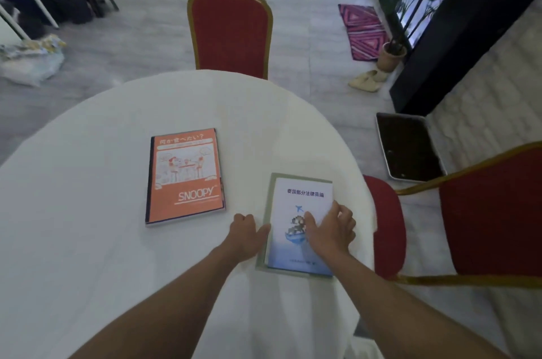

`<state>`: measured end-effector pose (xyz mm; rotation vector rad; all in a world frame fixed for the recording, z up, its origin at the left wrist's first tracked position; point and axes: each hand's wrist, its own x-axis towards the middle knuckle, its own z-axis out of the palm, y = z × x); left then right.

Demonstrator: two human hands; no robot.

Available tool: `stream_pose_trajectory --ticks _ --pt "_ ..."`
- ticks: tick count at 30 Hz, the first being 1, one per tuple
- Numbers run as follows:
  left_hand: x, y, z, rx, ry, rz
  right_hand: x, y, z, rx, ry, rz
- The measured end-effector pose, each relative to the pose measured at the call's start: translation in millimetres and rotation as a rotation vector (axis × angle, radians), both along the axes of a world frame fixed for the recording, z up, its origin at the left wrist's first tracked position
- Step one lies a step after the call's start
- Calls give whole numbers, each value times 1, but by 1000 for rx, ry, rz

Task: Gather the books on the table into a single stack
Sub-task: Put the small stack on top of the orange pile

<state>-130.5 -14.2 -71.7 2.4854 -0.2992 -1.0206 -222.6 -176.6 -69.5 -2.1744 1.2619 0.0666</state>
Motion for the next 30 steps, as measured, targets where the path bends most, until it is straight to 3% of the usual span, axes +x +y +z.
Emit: stream_pose_trajectory --ticks 8,14,20,25,30 --pt "-3 -26 -22 -183 169 301 -2 -16 -11 330 -16 -202" --pt "-2 -33 -8 -303 276 503 5 -28 -22 422 0 -275" --pt "0 -29 -10 -431 381 616 0 -24 -6 546 -170 -298" --pt "9 -25 18 -578 302 605 6 -27 12 637 -386 -127" --pt "27 -7 46 -705 100 353 19 -26 48 469 -589 165"
